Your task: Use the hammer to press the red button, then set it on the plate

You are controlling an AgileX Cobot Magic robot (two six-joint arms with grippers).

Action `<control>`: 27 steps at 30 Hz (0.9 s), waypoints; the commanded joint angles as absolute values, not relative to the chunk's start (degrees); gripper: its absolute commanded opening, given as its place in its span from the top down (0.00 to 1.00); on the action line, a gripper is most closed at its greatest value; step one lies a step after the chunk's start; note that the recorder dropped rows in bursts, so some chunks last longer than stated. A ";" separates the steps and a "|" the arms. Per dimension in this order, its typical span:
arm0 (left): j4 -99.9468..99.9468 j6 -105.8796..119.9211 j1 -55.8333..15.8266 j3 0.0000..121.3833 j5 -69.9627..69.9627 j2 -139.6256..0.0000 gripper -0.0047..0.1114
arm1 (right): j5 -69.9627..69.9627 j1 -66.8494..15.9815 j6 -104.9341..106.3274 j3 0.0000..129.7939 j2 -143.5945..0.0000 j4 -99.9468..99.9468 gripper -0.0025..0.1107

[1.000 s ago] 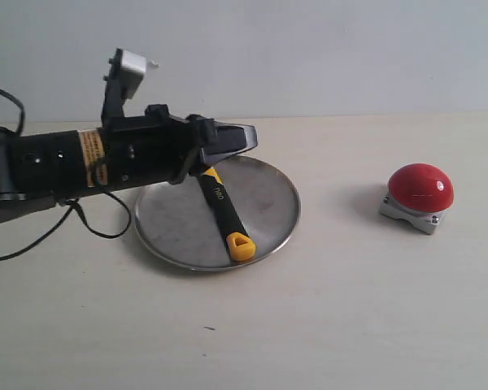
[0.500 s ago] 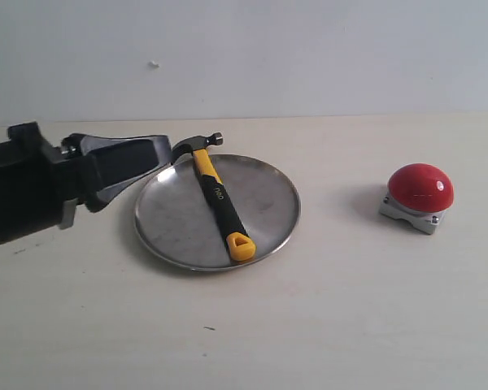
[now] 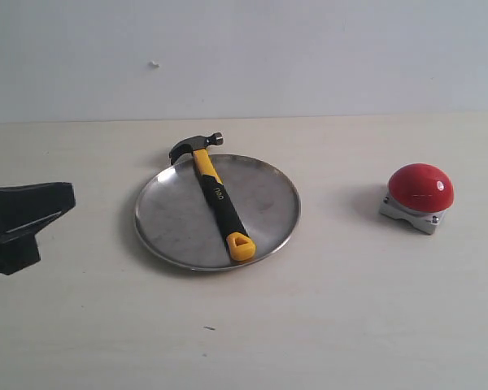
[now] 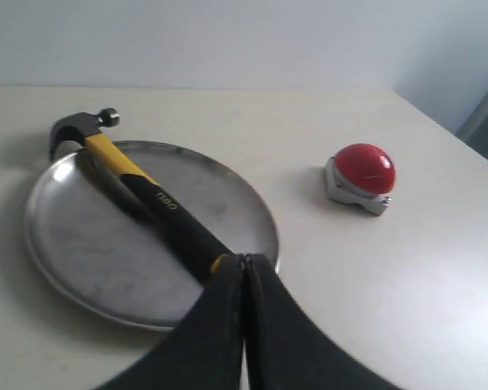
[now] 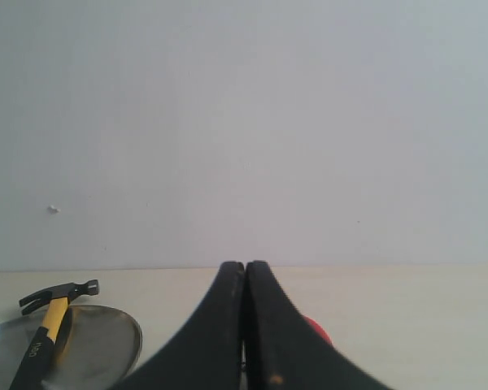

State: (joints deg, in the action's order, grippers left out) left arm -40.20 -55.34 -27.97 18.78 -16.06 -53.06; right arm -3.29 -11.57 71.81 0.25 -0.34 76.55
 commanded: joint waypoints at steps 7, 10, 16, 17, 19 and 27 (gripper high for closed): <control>-37.02 -50.78 -25.57 18.83 -5.00 -38.83 0.96 | -3.35 -11.37 71.80 0.00 0.00 76.44 0.98; -37.02 -51.31 -24.31 18.60 -2.43 -34.86 0.96 | -3.35 -11.37 71.80 0.00 0.00 76.44 0.98; -36.61 -53.69 -20.73 13.41 -3.80 -25.96 0.96 | -3.35 -11.37 71.80 0.00 0.00 76.44 0.98; -36.61 -54.22 -18.85 11.24 -4.22 -23.70 0.96 | -3.35 -11.37 71.80 0.00 0.00 76.44 0.98; -36.61 -55.83 -14.19 6.63 -6.21 -19.11 0.96 | -3.35 -11.37 71.80 0.00 0.00 76.44 0.98; -37.77 -56.73 -3.49 0.00 -10.36 -12.61 0.96 | -3.23 -11.37 71.70 0.00 0.00 76.44 0.98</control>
State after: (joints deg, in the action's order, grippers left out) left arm -37.37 -56.00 -4.65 0.16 -9.19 -13.63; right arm -3.29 -11.57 71.81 0.25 -0.34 76.55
